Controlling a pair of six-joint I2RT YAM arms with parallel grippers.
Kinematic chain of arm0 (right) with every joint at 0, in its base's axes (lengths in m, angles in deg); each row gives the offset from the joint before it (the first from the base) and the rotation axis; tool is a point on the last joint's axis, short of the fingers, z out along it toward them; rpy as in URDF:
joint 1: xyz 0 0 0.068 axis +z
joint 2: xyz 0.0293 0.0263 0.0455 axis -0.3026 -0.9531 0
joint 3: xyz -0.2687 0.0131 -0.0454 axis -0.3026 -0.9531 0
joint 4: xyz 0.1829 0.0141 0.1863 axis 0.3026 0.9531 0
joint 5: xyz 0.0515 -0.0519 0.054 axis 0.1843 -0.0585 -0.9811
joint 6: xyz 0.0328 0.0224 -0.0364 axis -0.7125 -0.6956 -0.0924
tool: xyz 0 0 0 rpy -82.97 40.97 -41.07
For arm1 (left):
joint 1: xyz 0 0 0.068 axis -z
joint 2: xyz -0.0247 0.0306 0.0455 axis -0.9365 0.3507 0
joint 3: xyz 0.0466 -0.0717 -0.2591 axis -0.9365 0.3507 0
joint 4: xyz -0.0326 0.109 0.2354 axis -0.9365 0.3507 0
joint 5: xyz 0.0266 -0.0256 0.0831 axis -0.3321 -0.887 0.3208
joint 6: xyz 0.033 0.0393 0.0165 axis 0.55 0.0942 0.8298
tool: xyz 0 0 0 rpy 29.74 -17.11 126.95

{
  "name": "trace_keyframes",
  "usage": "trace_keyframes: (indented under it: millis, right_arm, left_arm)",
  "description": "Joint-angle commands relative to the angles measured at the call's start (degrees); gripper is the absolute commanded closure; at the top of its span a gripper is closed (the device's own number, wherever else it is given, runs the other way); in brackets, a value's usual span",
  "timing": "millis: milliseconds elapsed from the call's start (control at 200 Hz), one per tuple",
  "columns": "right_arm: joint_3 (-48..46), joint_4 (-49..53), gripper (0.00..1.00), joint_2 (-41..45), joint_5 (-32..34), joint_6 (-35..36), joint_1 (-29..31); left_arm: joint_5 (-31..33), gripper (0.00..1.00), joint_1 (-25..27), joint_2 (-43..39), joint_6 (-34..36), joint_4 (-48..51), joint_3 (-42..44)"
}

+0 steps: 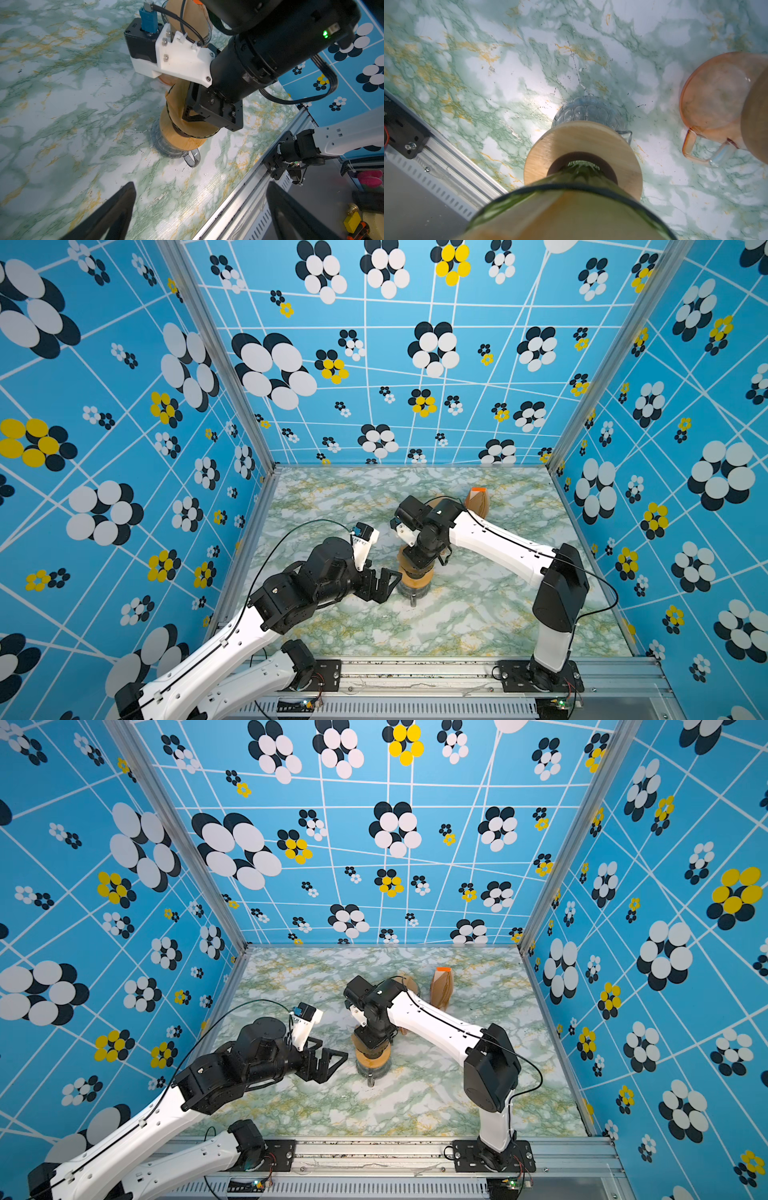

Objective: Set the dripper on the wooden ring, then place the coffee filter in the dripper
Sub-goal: 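Press the filter down inside the green dripper with the right gripper, then open the right gripper and raise it away from the filled dripper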

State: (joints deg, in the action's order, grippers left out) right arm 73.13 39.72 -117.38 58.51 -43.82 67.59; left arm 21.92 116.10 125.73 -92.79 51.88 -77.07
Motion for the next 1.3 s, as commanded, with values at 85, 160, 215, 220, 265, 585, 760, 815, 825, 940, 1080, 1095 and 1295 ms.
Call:
trace_keyframes:
  millis: [85, 160, 215, 220, 265, 585, 760, 815, 825, 940, 1080, 1095, 1295]
  right_arm:
    - [1.2, 3.8, 0.75, -0.8, -3.0, 1.6, 0.3]
    - [1.1, 4.1, 0.75, -0.6, -3.5, 1.6, 0.3]
    - [1.2, 4.2, 0.75, -0.5, -4.2, 1.7, 0.3]
    - [1.2, 4.2, 0.76, -0.5, -4.2, 1.7, 0.3]
    - [1.4, 4.5, 0.76, -0.6, -4.0, 1.8, 0.3]
    - [3.5, 7.2, 0.76, -1.8, -0.5, 2.1, 0.3]
    - [6.0, 6.5, 0.76, -1.1, -2.4, 1.7, 0.3]
    - [6.9, 6.4, 0.76, -0.6, -2.6, 1.6, 0.3]
    - [7.1, 6.4, 0.76, -0.6, -2.6, 1.6, 0.3]
    - [7.6, 7.1, 0.73, -0.1, -2.5, 1.5, 0.3]
    - [7.4, 7.3, 0.75, 1.4, -1.7, 1.2, 0.3]
    - [7.4, 7.3, 0.76, 1.6, -1.5, 1.1, 0.3]
    - [6.5, 6.2, 0.78, 7.3, -0.2, -0.8, 0.1]
  left_arm:
    - [0.1, 0.01, 0.5, 0.2, 0.7, 0.5, -1.8]
    - [0.0, 0.01, 0.5, 0.4, 0.8, 0.5, -1.9]
    - [0.0, 0.01, 0.5, 0.6, 0.9, 0.5, -2.1]
    - [0.0, 0.01, 0.5, 0.6, 0.9, 0.5, -2.1]
    - [0.0, 0.01, 0.5, 0.8, 1.0, 0.5, -2.2]
    - [0.2, 0.01, 0.5, 0.8, 0.9, 0.9, -2.6]
    - [0.1, 0.01, 0.6, 1.0, 0.9, 0.9, -2.8]
    - [0.2, 0.01, 0.6, 1.1, 0.9, 0.8, -2.9]
    - [0.1, 0.01, 0.6, 1.1, 0.9, 0.8, -2.9]
    - [0.7, 0.01, 0.6, 1.2, -0.4, 0.9, -2.8]
    - [1.3, 0.01, 0.7, 1.3, -0.9, 1.0, -3.1]
    - [1.4, 0.01, 0.7, 1.3, -0.9, 1.1, -3.1]
    - [2.7, 0.01, 0.7, 2.6, -1.8, 3.0, -5.0]
